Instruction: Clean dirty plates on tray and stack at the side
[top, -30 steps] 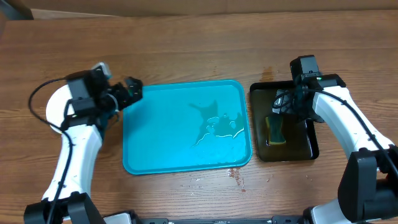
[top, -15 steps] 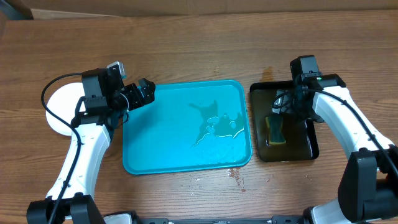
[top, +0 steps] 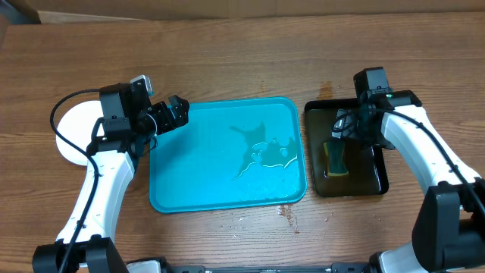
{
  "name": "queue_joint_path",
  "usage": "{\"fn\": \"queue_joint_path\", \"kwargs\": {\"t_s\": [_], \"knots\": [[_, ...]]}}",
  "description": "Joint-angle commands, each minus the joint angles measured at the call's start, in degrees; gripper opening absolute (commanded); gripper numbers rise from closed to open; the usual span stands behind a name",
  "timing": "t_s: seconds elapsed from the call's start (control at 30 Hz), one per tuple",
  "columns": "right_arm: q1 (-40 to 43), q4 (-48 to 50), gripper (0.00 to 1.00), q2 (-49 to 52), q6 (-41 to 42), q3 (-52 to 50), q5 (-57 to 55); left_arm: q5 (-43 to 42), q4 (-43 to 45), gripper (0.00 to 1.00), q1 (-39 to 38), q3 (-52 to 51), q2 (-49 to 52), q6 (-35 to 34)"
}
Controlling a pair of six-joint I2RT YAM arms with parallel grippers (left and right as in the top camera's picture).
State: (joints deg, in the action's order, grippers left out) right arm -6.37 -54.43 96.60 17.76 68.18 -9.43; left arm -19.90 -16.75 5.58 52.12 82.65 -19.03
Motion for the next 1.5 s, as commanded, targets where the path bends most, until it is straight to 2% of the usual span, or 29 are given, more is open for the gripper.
{"fn": "queue_joint_path", "kwargs": {"t_s": [0.0, 0.47, 1.03, 1.1, 1.23, 1.47], "knots": [[0.35, 0.33, 1.00, -3.85, 0.17, 0.52, -0.85, 0.61, 0.07, 1.00, -0.13, 0.81, -0.48, 1.49], [0.35, 0.31, 1.00, -27.71, 0.17, 0.52, -0.85, 0.59, 0.07, 1.00, -0.13, 0.81, -0.48, 1.49], [0.35, 1.09, 1.00, -72.94, -0.26, -0.35, -3.39, 0.59, 0.07, 1.00, -0.13, 0.81, -0.48, 1.49], [0.35, 4.76, 1.00, -76.89, -0.26, -2.45, -3.39, 0.59, 0.07, 1.00, -0.13, 0.81, -0.48, 1.49], [0.35, 18.88, 1.00, -83.78, -0.72, -11.56, -2.40, 0.59, 0.07, 1.00, -0.13, 0.81, -0.48, 1.49], [0.35, 53.57, 1.00, -90.18, -4.52, -35.58, 9.35, 0.59, 0.07, 1.00, -0.13, 0.81, -0.48, 1.49]]}}
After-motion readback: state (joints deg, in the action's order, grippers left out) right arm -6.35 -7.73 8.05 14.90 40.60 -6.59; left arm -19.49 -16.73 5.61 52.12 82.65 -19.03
